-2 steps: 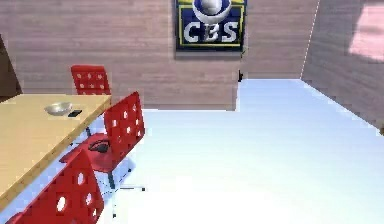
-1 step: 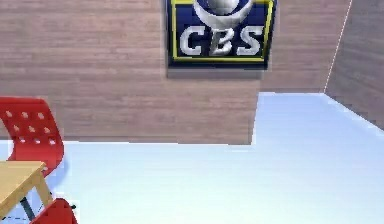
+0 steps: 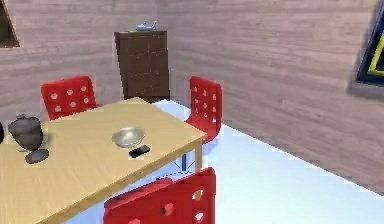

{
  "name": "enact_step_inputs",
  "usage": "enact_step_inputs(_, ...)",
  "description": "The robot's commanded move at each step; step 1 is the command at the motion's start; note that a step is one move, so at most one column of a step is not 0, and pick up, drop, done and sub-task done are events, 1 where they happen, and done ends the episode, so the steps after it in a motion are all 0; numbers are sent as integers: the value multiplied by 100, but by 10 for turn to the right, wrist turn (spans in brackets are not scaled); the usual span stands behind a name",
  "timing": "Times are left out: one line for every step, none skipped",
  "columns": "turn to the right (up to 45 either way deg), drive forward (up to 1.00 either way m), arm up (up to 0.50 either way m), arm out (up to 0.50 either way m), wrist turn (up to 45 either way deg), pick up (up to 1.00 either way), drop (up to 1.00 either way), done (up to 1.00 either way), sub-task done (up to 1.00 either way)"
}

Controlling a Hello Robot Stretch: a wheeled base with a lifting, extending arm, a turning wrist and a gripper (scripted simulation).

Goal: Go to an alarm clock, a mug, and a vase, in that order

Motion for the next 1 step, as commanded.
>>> enact_step_inputs(-390,0,0,0,0,0,0,0,0)
